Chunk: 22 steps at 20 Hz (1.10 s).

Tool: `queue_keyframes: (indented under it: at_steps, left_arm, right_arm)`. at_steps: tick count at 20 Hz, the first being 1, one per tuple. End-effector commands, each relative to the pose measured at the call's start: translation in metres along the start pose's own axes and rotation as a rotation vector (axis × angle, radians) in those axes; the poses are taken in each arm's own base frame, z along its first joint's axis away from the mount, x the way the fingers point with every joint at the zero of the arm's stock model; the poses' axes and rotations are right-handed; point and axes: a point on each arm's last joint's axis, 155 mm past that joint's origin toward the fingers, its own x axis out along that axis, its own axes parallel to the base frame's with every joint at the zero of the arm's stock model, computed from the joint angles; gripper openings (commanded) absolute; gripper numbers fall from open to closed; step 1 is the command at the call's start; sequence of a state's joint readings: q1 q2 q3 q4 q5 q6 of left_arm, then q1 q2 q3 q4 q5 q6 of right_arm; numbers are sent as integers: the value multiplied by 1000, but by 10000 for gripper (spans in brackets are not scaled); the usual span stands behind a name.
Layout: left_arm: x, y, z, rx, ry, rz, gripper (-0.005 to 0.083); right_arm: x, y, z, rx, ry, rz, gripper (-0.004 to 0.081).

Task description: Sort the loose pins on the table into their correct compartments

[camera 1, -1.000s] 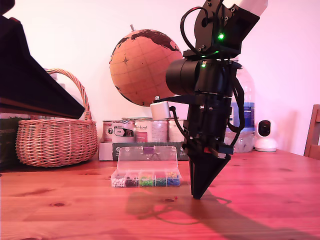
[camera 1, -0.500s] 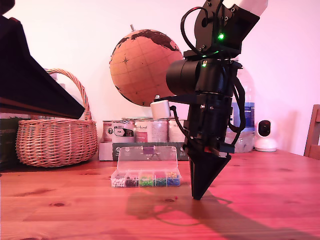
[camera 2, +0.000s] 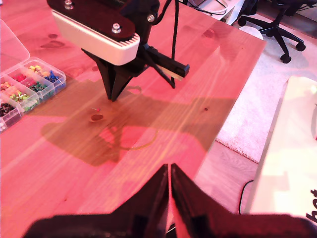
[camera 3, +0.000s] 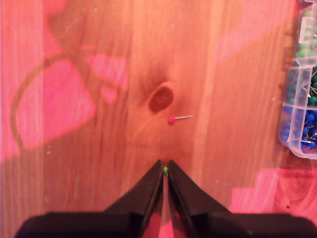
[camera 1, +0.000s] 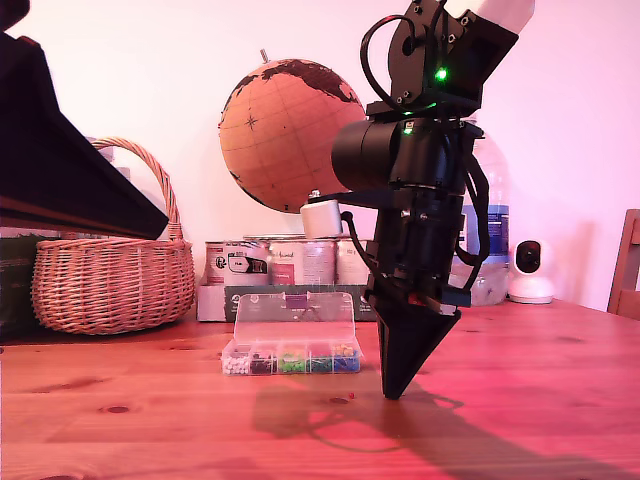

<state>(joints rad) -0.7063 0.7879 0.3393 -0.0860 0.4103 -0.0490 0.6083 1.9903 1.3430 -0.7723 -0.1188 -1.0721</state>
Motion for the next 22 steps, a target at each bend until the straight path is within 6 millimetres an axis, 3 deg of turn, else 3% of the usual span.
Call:
queue_keyframes:
  at_steps: [1,15,22]
  left_arm:
    - [0,0,3,5,-5,1,-21]
    - [0,0,3,6,-6,1,-21]
    - [0,0,3,6,-6,1,-21]
  right_arm:
    - [26,12,-11,10,39,74,-11]
    - [-25,-33,24,14,-23,-15,-11]
    - [-37,-67,45,61,-99,-138,-11]
